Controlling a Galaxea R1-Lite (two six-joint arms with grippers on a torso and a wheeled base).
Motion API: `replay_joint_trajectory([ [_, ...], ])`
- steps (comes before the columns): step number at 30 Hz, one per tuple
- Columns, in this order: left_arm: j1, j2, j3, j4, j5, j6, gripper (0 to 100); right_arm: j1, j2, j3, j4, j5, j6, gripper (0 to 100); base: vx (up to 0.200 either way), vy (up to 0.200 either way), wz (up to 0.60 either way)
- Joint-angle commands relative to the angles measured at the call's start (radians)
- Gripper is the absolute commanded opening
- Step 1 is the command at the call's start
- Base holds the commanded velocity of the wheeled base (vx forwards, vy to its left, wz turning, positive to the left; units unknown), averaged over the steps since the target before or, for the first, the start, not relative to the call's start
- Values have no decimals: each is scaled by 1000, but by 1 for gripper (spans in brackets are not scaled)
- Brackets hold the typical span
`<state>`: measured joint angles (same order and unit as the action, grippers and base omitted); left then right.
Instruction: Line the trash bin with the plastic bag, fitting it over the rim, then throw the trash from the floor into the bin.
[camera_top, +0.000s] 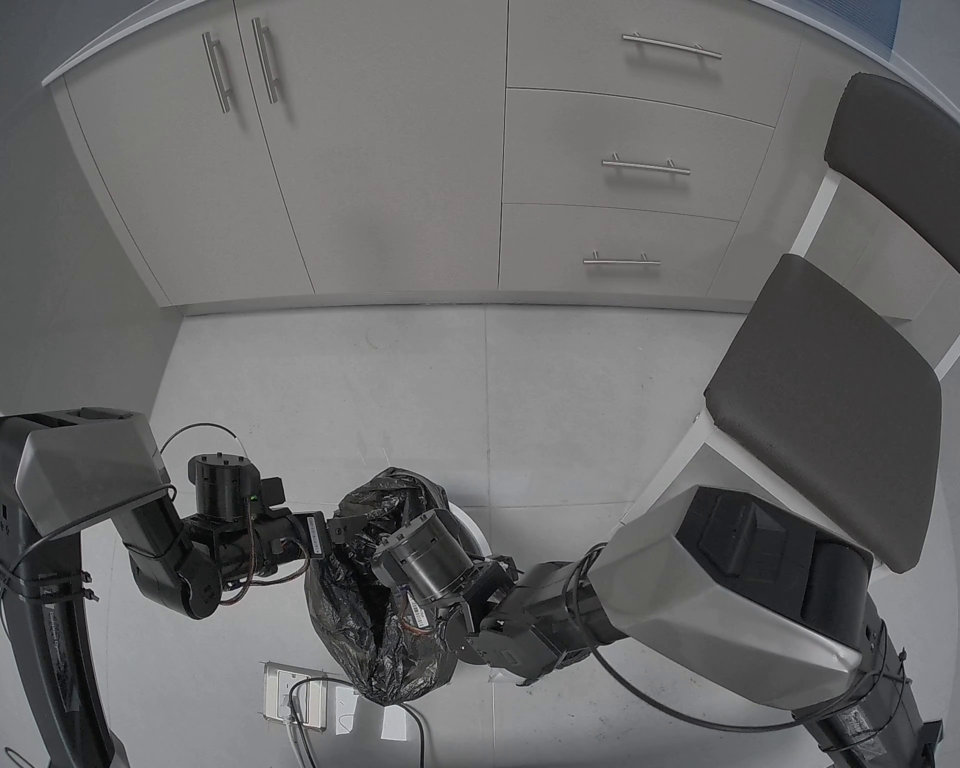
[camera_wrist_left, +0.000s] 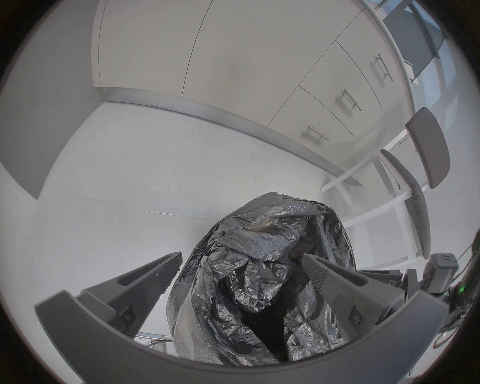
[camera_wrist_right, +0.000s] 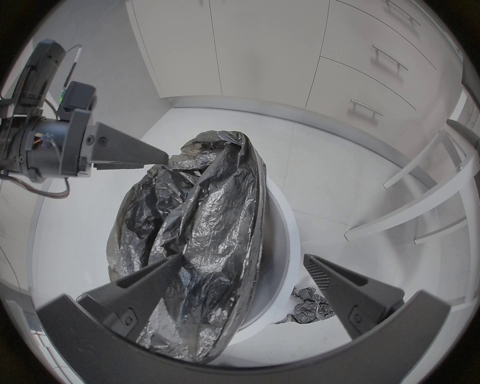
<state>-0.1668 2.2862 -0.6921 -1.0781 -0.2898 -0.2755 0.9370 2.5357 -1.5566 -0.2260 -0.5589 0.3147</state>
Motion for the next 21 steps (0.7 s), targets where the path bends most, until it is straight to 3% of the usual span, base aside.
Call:
replay_joint_trajectory([
  [1,0,-1,0,0,0,-1,100,-15,28,-16,0,2,0,100,0,0,0],
  [2,0,1,0,0,1,-1,100,-17,29,-19,0,2,0,100,0,0,0],
  [3,0,1,0,0,1,-1,100,-17,29,-19,0,2,0,0,0,0,0],
  [21,1,-4,-3,-8,41,-7,100,-24,21,-62,4,4,21,0,0,0,0],
])
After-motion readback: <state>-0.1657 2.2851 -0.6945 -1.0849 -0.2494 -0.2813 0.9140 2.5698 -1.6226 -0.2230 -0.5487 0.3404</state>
